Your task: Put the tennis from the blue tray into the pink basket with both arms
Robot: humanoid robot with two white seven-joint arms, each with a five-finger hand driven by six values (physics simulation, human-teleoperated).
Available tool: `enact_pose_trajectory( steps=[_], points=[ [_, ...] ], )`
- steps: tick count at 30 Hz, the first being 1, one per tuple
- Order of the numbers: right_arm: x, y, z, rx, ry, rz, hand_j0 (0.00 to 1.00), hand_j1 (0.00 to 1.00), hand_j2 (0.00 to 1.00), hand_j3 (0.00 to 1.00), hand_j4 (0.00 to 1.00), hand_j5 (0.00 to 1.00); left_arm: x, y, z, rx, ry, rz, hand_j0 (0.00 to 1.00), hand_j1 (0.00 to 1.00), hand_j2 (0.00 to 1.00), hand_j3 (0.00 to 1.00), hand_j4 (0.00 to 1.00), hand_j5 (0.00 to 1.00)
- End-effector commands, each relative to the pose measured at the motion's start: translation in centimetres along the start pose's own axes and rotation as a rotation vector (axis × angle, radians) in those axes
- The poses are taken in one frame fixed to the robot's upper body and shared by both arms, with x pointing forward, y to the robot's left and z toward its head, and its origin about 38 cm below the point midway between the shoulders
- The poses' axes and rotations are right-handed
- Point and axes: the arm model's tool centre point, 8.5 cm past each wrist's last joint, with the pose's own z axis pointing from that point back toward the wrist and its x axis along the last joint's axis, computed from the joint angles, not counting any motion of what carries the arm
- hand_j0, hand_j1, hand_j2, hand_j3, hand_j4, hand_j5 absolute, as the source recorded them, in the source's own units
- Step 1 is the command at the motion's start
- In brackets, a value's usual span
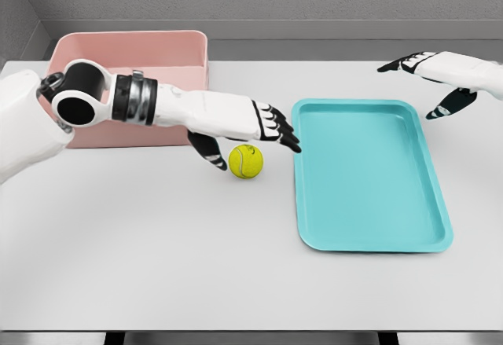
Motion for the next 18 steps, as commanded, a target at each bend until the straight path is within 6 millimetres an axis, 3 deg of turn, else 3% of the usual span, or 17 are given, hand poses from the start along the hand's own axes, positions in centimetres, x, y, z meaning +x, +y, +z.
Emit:
enact_pose_trajectory(
  steps=[1, 4, 5, 6, 13, 18],
  points=[
    [0.0, -0.1, 0.0, -0.006, 0.000, -0.005, 1.00, 1.00, 1.00, 1.00, 1.00, 1.00, -0.6, -0.1, 0.3, 0.033, -0.006, 0.067, 1.00, 1.00, 1.00, 1.00, 1.00, 1.00],
    [0.1, -0.2, 0.0, -0.008, -0.003, -0.003, 1.00, 1.00, 1.00, 1.00, 1.00, 1.00, -2.9, -0.6, 1.2, 0.025, 0.065, 0.097, 1.00, 1.00, 1.00, 1.00, 1.00, 1.00],
    [0.1, -0.2, 0.0, -0.008, -0.003, -0.003, 1.00, 1.00, 1.00, 1.00, 1.00, 1.00, -3.3, -1.0, 0.5, -0.014, 0.091, 0.058, 1.00, 1.00, 1.00, 1.00, 1.00, 1.00],
    [0.1, -0.2, 0.0, -0.008, -0.003, -0.003, 1.00, 1.00, 1.00, 1.00, 1.00, 1.00, -3.3, -1.3, -0.3, -0.043, 0.098, 0.026, 1.00, 1.00, 1.00, 1.00, 1.00, 1.00],
    [0.1, -0.2, 0.0, -0.008, -0.003, -0.003, 1.00, 1.00, 1.00, 1.00, 1.00, 1.00, -4.3, -3.1, -1.1, -0.114, 0.135, 0.021, 1.00, 1.00, 1.00, 1.00, 1.00, 1.00],
    [0.1, -0.2, 0.0, -0.006, -0.003, -0.003, 1.00, 1.00, 1.00, 1.00, 1.00, 1.00, -4.7, -3.3, -2.5, -0.111, 0.131, 0.039, 1.00, 1.00, 1.00, 1.00, 1.00, 1.00]
  ],
)
